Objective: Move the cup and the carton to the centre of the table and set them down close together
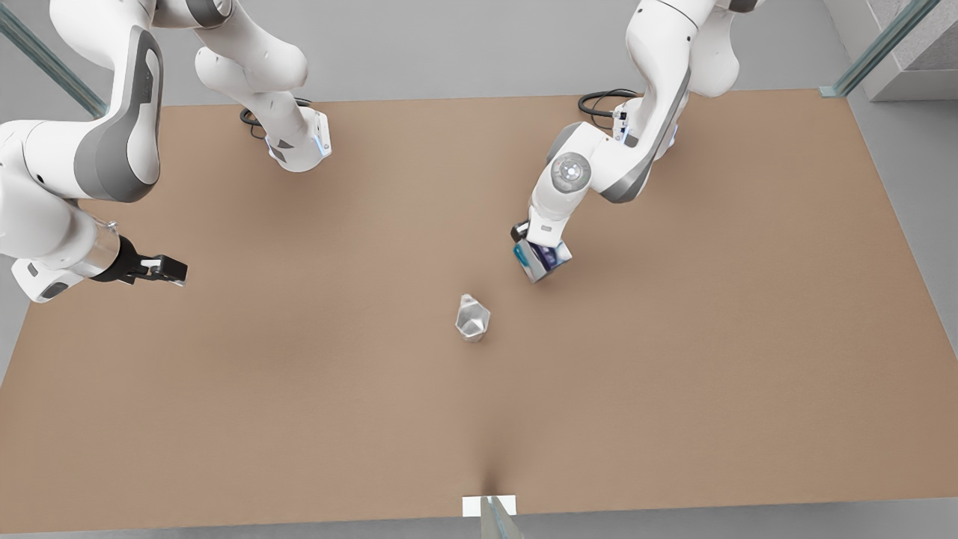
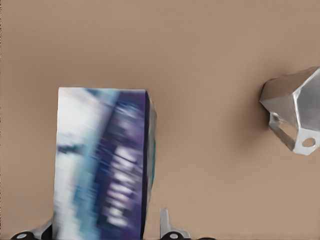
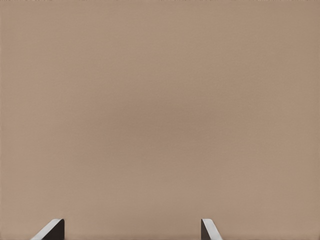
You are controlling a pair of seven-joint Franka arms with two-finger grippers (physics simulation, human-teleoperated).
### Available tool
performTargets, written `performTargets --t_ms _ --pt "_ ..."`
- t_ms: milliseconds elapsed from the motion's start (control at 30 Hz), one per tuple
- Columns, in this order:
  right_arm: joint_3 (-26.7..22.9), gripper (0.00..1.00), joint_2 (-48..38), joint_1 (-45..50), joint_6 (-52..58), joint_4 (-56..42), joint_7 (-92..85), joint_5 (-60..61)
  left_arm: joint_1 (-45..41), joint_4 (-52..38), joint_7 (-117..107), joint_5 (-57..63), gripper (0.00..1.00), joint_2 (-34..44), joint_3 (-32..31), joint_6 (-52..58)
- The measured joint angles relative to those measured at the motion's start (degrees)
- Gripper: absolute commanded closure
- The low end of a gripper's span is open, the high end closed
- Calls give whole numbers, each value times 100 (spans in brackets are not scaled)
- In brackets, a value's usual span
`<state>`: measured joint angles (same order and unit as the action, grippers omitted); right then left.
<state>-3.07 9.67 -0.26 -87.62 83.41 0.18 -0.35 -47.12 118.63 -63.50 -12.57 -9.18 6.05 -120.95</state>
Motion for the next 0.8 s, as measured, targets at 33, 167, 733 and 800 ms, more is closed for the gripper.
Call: performTargets --t_ms 33,167,733,800 --pt "0 0 0 2 7 0 0 0 8 -44 -26 -4 0 25 -4 154" --pt "0 0 0 1 8 0 0 0 1 -489 -49 -31 0 50 -8 1421" --pt "-18 0 -219 -20 16 5 -39 14 3637 -2753 6223 1190 0 63 -373 2730" --pt "-18 0 -220 -25 25 16 -37 9 3715 -2789 6070 1273 0 15 -342 2765"
